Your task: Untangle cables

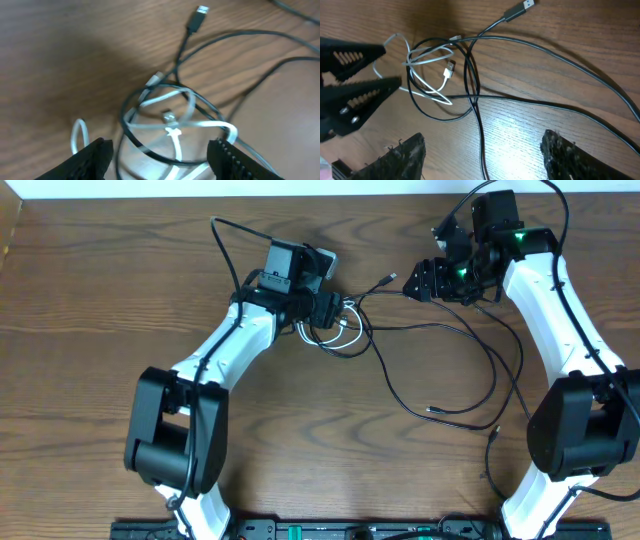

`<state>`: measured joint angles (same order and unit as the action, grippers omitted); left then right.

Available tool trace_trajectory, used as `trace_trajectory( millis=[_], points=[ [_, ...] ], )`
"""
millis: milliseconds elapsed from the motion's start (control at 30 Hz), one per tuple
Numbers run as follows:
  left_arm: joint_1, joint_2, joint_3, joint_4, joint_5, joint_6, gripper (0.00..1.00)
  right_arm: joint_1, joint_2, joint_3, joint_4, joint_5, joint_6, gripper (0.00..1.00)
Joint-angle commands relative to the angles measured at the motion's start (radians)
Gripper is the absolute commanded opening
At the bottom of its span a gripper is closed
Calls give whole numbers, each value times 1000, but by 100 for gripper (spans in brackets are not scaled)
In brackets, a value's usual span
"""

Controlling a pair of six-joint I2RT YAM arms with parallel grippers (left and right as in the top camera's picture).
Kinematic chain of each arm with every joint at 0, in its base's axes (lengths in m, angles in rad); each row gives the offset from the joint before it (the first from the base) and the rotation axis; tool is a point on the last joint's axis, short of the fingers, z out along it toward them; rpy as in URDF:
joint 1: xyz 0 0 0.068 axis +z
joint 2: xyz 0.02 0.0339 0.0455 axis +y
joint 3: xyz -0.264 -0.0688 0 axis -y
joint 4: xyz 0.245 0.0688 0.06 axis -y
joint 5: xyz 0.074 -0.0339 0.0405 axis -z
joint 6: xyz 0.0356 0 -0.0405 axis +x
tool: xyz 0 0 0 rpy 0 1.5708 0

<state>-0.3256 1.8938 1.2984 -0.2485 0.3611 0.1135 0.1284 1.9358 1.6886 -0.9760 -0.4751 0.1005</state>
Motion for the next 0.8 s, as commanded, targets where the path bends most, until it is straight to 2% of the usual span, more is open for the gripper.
trace_trajectory(
  millis=[0, 267, 400, 767],
  points=[
    [3, 35, 15, 26, -33, 77, 63, -2, -11, 10, -4, 2, 11, 73],
    [0, 61, 15, 51, -33, 111, 51, -2, -11, 10, -4, 2, 11, 75],
    [-2, 61, 15, 51, -33, 112, 42, -2, -11, 10, -4, 2, 11, 75],
    [-2, 122, 15, 61, -33, 114, 41, -2, -11, 10, -8, 2, 10, 76]
  ],
)
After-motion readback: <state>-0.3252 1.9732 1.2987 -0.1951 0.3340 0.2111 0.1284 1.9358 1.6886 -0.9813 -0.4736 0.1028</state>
